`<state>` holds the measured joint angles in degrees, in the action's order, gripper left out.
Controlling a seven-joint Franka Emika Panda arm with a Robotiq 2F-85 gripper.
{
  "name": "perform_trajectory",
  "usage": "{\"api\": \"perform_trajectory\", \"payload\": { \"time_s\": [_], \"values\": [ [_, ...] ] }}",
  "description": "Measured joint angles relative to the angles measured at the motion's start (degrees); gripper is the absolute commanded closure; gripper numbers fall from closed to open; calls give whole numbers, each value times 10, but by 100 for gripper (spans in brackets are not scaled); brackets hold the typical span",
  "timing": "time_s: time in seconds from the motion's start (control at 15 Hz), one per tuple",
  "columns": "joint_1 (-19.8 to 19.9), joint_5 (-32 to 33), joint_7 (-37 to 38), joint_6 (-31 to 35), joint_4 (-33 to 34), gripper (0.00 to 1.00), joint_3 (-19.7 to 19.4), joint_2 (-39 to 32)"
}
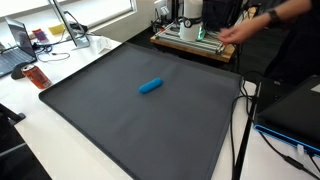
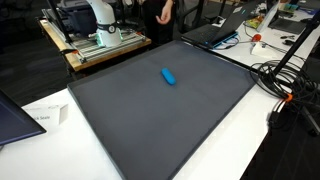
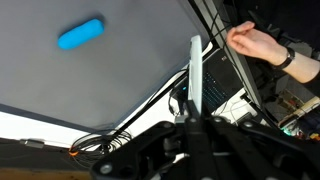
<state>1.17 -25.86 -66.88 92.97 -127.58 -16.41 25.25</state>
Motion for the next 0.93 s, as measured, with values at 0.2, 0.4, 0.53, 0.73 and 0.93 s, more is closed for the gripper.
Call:
{"api": "perform_trajectory", "payload": {
  "time_s": [0.2,0.4,0.53,0.73,0.93],
  "values": [
    [0,0,27,0,5,99,10,-4],
    [0,2,91,2,43,99,29,-51],
    [-1,11,146,14,81,99,48,-103],
    [-1,41,232,53,137,99,76,-180],
    [-1,90,324,100,182,96,101,-240]
  ]
}}
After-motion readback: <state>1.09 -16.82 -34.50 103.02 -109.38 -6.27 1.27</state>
